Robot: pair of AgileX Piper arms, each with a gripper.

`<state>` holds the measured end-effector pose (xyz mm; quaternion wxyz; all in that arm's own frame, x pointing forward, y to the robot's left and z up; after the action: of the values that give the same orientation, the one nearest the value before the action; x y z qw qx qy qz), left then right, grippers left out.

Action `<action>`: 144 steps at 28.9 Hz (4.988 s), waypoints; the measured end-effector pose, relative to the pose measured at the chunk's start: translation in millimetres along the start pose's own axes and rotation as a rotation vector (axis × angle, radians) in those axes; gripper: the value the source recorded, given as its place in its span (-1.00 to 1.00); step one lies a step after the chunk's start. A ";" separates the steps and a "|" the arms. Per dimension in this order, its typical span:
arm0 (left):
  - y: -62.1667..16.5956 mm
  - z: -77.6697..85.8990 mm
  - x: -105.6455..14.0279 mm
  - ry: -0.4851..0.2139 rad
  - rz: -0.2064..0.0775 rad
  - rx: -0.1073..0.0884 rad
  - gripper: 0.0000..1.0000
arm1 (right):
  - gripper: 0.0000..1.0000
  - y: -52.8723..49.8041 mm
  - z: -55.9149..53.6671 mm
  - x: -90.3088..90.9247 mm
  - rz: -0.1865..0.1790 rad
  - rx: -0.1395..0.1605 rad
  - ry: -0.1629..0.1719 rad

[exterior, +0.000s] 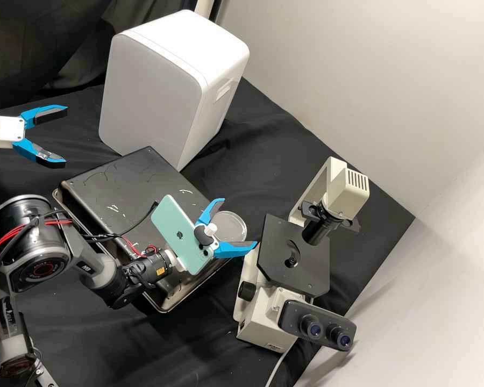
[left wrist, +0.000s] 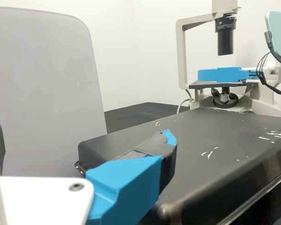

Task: Place the petri dish on the microscope

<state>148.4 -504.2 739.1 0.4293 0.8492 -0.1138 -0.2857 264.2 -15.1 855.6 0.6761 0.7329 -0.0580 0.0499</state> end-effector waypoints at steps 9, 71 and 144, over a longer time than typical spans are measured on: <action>-0.2 1.4 0.0 -0.008 -0.001 0.000 1.00 | -1.00 10.7 11.0 13.9 0.040 0.005 -0.019; -3.0 0.4 0.7 -0.008 -0.021 -0.011 1.00 | -1.00 9.9 62.6 101.1 0.123 -0.070 -0.092; -6.5 -0.9 0.5 -0.003 -0.061 -0.031 1.00 | 1.00 5.4 36.0 45.4 0.042 -0.038 -0.124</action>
<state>149.0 -499.8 734.2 0.4331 0.8453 -0.0838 -0.3015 308.0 -52.3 864.9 0.6838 0.7202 -0.1159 0.0176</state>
